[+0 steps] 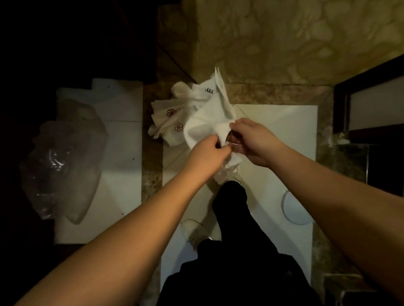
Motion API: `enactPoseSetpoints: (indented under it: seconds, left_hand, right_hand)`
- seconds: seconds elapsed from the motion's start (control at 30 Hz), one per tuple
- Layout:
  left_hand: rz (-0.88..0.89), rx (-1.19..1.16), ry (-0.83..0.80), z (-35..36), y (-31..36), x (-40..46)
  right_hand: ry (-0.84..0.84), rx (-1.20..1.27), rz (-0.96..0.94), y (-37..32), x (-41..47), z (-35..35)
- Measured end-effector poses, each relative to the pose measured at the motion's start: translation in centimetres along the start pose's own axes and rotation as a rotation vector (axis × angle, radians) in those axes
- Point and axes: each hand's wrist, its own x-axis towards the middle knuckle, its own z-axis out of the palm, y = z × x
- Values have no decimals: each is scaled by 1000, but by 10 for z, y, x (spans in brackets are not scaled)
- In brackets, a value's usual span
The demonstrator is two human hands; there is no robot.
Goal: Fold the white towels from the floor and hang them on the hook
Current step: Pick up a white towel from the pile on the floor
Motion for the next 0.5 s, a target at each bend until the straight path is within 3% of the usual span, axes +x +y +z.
enactPoseSetpoints:
  seconds: [0.2,0.3,0.5]
  left_hand:
    - [35,-115,-30,-40,22,-107]
    - [-4,-251,-26,-47,29,-160]
    - [-152,-882,-13,-33,43,-255]
  right_hand:
    - [-87,9,0,-10,-105,22]
    - [-188,-118,-54,-3,-157,26]
    - [-306,-514,-147,5,-264,23]
